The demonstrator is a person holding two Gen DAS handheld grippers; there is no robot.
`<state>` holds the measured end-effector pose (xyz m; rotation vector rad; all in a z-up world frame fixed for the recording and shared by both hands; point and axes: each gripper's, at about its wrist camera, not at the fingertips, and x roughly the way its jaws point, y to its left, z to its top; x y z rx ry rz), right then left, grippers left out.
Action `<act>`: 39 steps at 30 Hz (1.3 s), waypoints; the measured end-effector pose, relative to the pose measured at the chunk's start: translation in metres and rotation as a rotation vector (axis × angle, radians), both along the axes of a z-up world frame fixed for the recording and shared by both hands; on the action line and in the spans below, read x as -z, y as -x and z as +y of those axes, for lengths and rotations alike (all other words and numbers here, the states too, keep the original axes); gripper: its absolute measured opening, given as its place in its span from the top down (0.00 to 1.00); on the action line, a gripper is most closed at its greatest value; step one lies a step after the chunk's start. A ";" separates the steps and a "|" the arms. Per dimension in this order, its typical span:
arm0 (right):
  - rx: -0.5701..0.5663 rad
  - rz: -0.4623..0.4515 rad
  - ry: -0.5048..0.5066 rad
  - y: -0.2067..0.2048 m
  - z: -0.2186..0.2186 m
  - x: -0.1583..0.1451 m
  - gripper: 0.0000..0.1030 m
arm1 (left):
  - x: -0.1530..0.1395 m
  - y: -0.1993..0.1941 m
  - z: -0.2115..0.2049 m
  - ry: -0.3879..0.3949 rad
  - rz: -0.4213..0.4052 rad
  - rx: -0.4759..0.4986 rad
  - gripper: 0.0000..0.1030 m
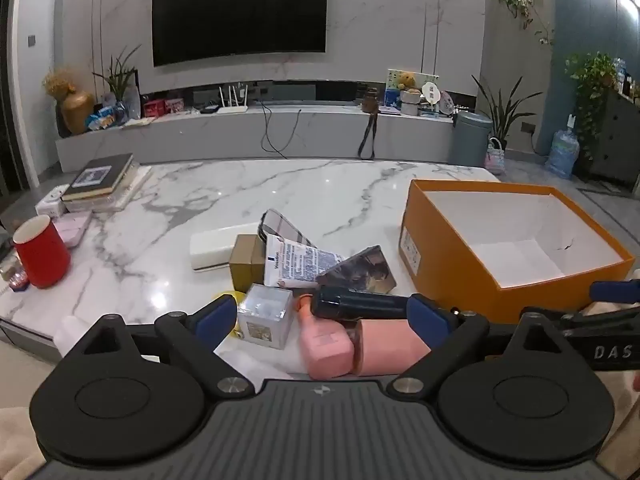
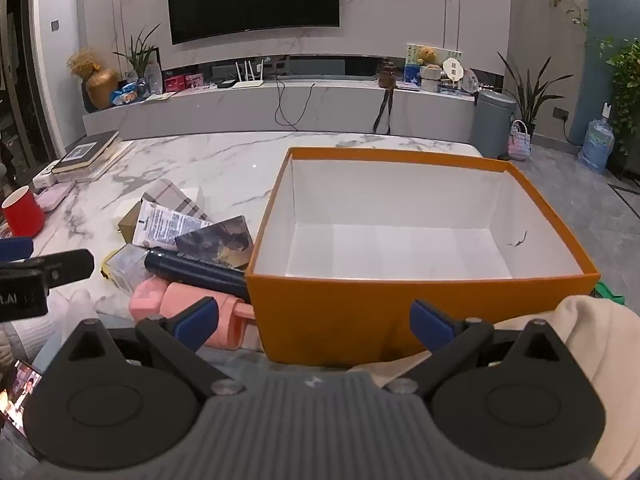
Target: Organize rigid objects
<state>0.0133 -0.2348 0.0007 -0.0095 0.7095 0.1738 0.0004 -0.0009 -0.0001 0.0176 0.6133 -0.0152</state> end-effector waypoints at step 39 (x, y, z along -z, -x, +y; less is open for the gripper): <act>0.035 0.034 0.005 -0.001 -0.007 0.004 0.03 | 0.002 0.002 -0.003 -0.016 0.012 0.023 0.00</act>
